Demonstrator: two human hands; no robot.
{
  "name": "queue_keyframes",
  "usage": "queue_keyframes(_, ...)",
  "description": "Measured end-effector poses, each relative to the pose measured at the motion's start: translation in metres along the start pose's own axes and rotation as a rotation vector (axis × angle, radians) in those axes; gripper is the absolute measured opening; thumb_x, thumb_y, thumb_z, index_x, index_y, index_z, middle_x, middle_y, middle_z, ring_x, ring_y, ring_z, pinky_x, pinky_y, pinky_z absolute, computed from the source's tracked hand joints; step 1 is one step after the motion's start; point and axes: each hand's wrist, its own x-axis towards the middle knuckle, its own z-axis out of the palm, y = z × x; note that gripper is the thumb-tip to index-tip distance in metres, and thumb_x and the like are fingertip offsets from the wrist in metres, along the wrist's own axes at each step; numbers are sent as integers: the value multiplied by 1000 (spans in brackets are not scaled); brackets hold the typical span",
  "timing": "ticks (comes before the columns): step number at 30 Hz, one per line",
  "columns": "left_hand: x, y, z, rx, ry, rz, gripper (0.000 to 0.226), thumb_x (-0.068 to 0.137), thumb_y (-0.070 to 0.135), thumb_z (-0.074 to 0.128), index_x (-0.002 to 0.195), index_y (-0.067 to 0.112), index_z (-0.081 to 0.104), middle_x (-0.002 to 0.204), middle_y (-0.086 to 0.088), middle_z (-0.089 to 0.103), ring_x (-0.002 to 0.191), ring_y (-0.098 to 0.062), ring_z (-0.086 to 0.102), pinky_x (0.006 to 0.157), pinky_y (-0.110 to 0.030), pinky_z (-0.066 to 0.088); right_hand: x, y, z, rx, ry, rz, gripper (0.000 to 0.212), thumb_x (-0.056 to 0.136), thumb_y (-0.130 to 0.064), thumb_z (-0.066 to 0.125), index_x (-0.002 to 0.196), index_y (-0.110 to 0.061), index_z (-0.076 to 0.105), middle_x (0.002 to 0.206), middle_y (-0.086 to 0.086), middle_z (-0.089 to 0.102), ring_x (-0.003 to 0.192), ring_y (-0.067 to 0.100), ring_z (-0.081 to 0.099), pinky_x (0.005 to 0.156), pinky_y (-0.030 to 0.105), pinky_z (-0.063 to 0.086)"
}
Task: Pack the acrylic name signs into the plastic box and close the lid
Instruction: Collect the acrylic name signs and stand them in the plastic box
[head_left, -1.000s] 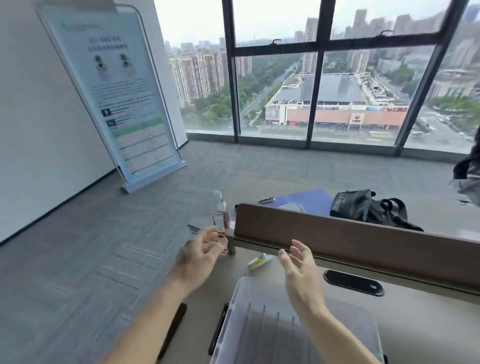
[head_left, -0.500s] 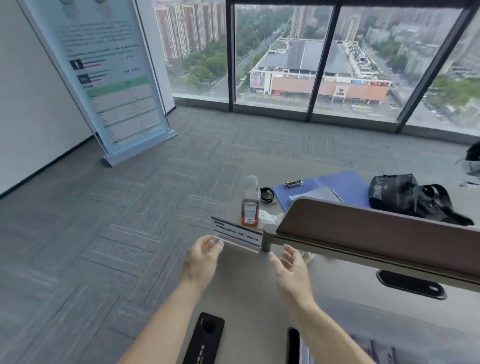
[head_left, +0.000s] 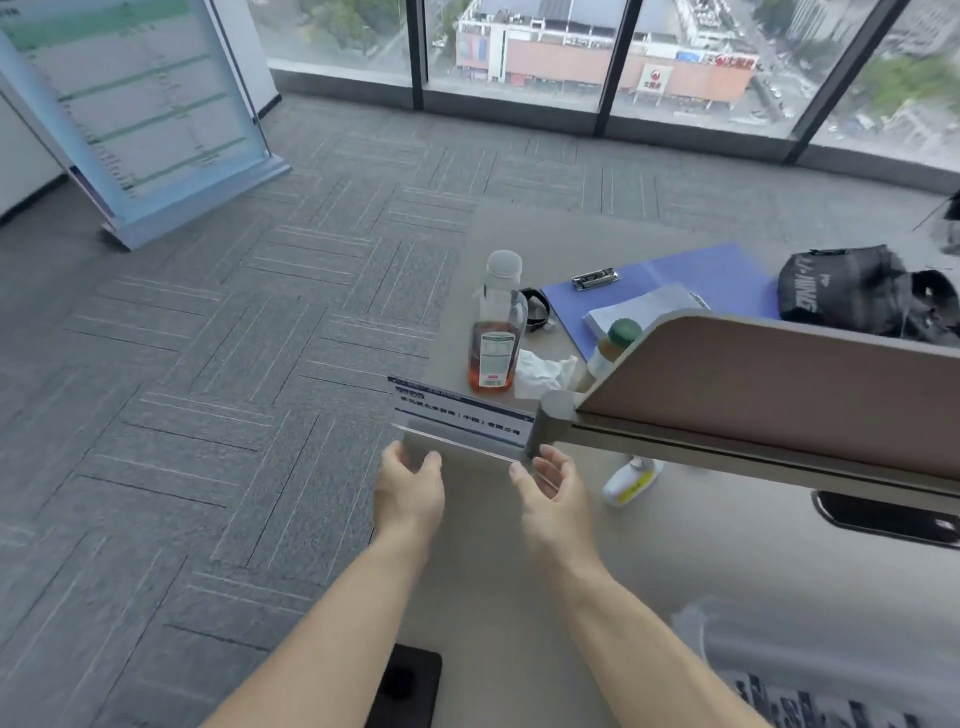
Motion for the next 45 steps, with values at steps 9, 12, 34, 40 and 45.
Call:
queue_keyframes(9,75,-4,29,29,126,147,78,95,-2,37,161,34,16,169,-2,23,147,-29,37,115,-45,40,46,47,21,66,72,106,41,96,-19,62,136,-14,51,124,-4,56,107,9,51,91,21,34)
queue_keyframes(12,82,-9,35,12,159,176,72,96,-2,39,155,37,29,162,1,35,128,-30,57,102,-44,52,58,49,20,67,60,119,40,97,-20,62,135,-17,50,119,-6,56,95,6,55,81,16,38)
queue_keyframes(34,10,-74,0,-311,435,122,32,83,-11,35,69,15,48,70,1,52,66,-15,45,66,-32,36,75,57,4,-172,-120,-76,45,96,-11,58,139,-22,52,131,-9,60,127,12,54,107,29,42)
queue_keyframes(40,-21,-70,-24,-392,402,73,35,73,-10,31,63,20,45,69,-4,48,69,-19,43,63,-34,34,39,57,-15,-248,-266,-258,11,98,-31,59,104,-23,66,103,-9,74,101,10,68,91,30,54)
queue_keyframes(45,-64,-25,-39,-420,415,60,30,88,-2,38,71,18,53,75,-5,56,67,-21,49,64,-36,44,0,26,-45,-226,-180,-287,10,99,-27,59,91,-27,65,87,-11,72,81,2,65,70,15,47)
